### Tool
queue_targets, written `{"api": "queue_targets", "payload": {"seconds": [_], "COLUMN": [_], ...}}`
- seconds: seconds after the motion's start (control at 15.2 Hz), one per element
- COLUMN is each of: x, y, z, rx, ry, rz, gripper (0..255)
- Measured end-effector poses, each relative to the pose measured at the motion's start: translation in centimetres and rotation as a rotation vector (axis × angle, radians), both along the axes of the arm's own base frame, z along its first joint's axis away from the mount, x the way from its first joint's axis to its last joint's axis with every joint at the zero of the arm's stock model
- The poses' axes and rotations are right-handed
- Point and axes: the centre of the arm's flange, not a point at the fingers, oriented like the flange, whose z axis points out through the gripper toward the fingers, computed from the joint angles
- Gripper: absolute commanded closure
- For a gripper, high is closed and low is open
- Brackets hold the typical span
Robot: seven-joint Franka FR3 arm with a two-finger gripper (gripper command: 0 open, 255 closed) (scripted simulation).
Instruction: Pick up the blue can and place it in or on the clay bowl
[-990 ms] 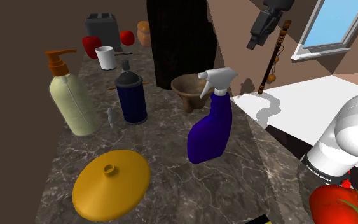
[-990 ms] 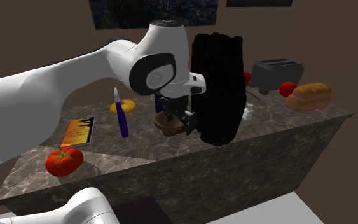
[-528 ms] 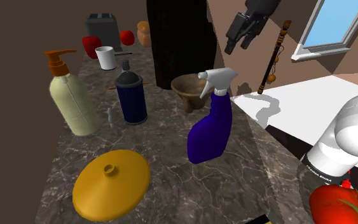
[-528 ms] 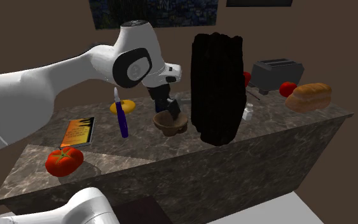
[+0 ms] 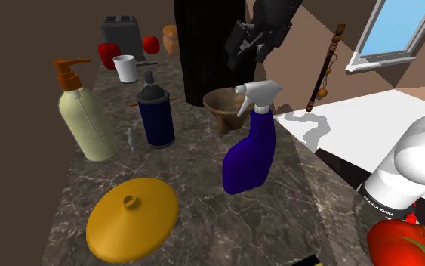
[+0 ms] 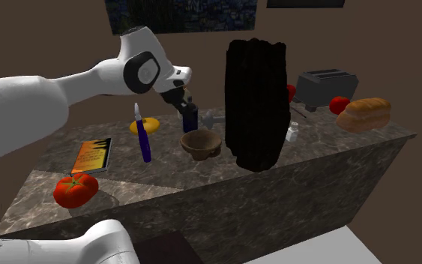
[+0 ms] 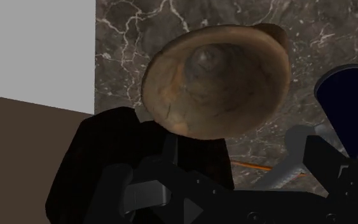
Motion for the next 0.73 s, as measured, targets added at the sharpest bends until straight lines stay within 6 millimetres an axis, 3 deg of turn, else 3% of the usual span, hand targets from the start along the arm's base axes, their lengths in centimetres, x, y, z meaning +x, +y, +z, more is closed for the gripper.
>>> {"api": "queue_targets", "payload": {"seconds": [0.73], "x": [4.0], "y": [14.8], "z": [-1.2], "rx": [-0.052], "ry": [-0.18], "rz": [-0.165], "gripper": [0]}}
